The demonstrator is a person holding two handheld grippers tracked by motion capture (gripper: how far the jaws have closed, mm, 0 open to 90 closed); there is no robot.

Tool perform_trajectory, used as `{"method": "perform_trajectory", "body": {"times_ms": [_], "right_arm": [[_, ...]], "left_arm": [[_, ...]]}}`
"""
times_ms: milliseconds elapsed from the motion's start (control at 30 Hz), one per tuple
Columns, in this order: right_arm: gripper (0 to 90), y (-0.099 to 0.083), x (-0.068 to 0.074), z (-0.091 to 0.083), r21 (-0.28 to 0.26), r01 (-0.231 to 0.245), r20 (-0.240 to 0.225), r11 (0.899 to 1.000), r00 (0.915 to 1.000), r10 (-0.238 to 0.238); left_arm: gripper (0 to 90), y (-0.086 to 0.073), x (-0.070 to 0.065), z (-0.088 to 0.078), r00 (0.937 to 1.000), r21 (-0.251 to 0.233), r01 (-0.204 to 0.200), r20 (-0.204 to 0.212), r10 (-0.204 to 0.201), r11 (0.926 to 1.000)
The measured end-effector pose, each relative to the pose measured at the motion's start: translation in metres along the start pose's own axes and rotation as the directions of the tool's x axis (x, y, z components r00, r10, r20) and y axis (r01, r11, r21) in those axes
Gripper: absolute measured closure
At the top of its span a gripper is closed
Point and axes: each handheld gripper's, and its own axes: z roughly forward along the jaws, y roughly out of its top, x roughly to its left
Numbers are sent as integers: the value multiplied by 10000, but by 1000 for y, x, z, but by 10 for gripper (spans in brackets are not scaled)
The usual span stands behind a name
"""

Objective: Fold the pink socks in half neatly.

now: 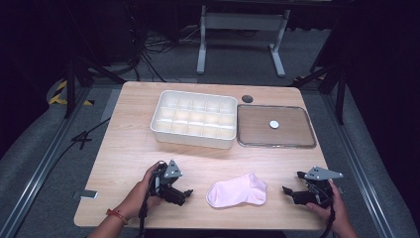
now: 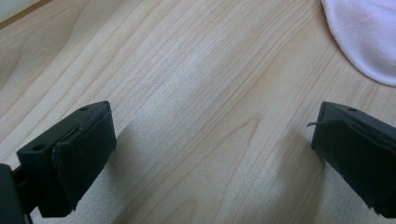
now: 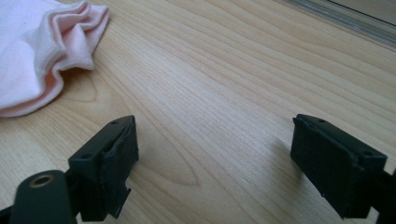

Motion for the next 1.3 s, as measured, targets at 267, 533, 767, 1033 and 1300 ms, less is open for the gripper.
{"method": "perform_trajectory", "body": {"times_ms": [267, 533, 767, 1033, 1300], "right_arm": [[153, 0, 0, 0, -1, -35, 21, 10000, 10000, 35], [149, 1, -1, 1, 36, -30, -33, 10000, 10000, 30], [218, 5, -6, -2, 333, 333, -437, 9989, 9985, -318], [385, 31, 15, -8, -689, 800, -1137, 9944, 9897, -875], [544, 50, 41, 1, -1144, 1443, -1903, 9829, 9679, -1643]], "left_arm": [[4, -3, 0, -3, 9991, -36, -338, 239, 339, 9994], [4, -4, 2, -3, 9970, -11, -538, 555, 538, 9986], [4, -3, 2, -3, 9972, -1, -525, 535, 524, 9986], [4, -2, 2, -2, 9976, -16, -479, 508, 479, 9989], [4, -1, 2, -1, 9979, -1, -506, 412, 506, 9987]]}}
